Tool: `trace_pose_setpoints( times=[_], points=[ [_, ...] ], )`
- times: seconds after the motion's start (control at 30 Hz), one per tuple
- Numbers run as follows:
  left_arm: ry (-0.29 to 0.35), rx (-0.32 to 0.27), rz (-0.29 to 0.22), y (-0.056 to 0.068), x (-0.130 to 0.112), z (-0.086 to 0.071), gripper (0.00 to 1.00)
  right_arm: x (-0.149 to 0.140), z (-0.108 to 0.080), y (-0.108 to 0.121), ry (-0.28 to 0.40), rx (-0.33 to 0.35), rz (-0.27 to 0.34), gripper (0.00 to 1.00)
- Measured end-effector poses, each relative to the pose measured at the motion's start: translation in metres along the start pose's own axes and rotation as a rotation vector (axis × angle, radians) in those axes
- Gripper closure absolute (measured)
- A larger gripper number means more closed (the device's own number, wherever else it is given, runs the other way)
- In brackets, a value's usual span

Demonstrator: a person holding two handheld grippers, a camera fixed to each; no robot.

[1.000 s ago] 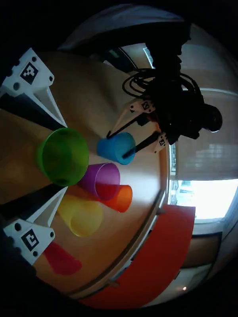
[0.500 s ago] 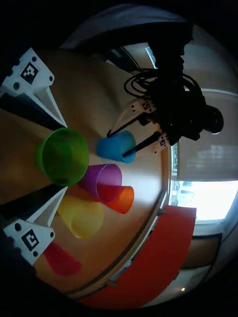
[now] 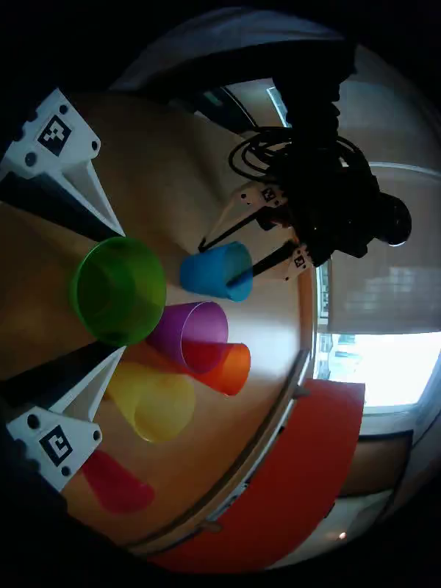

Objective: Pour water

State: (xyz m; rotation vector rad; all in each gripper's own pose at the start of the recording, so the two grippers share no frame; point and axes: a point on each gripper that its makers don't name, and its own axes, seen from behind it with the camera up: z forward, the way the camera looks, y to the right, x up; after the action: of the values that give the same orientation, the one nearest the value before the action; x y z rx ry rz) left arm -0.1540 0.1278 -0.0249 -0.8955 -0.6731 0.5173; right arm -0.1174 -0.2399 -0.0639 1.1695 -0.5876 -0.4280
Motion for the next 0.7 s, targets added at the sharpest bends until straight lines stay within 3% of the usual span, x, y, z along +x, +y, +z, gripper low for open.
trace_pose_setpoints(
  times=[0.7],
  points=[
    [-0.034, 0.012, -0.006, 0.002, -0.013, -0.011, 0.16, -0.014, -0.012, -0.002, 0.002, -0.023, 0.033, 0.02]
  ],
)
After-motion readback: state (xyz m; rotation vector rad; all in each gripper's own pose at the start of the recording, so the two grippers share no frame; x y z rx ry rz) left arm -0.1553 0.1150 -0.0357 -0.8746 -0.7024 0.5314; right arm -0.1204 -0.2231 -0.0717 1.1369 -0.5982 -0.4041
